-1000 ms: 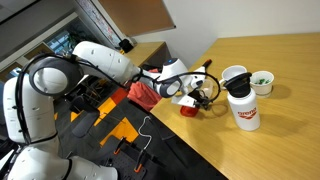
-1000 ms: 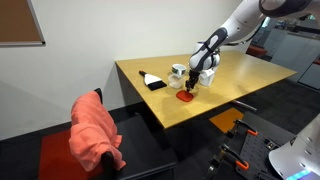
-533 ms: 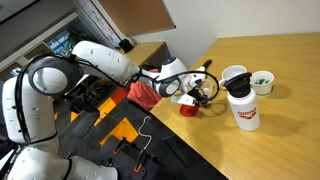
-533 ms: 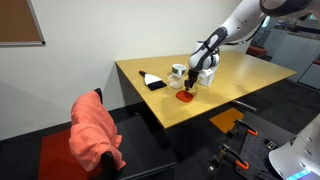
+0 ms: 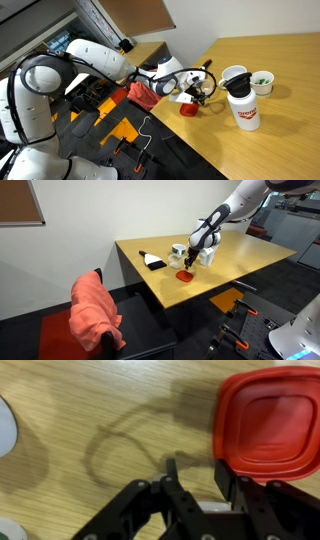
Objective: Cover the colourless lunchbox with the orange lid
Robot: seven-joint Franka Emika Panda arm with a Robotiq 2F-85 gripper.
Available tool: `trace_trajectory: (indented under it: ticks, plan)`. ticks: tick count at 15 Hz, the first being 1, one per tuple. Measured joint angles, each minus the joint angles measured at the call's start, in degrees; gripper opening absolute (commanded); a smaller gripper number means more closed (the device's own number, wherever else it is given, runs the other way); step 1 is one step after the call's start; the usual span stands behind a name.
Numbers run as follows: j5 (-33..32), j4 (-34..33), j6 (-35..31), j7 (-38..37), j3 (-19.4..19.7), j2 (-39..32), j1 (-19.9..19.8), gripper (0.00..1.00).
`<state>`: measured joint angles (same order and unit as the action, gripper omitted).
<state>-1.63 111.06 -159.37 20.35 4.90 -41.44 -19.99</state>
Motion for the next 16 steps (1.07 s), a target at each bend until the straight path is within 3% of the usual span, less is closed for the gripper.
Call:
trace_trajectory:
  ticks: [16]
  plan:
    - [-0.7,2.6,0.7,4.9,-3.3,0.3,-2.4,0.42]
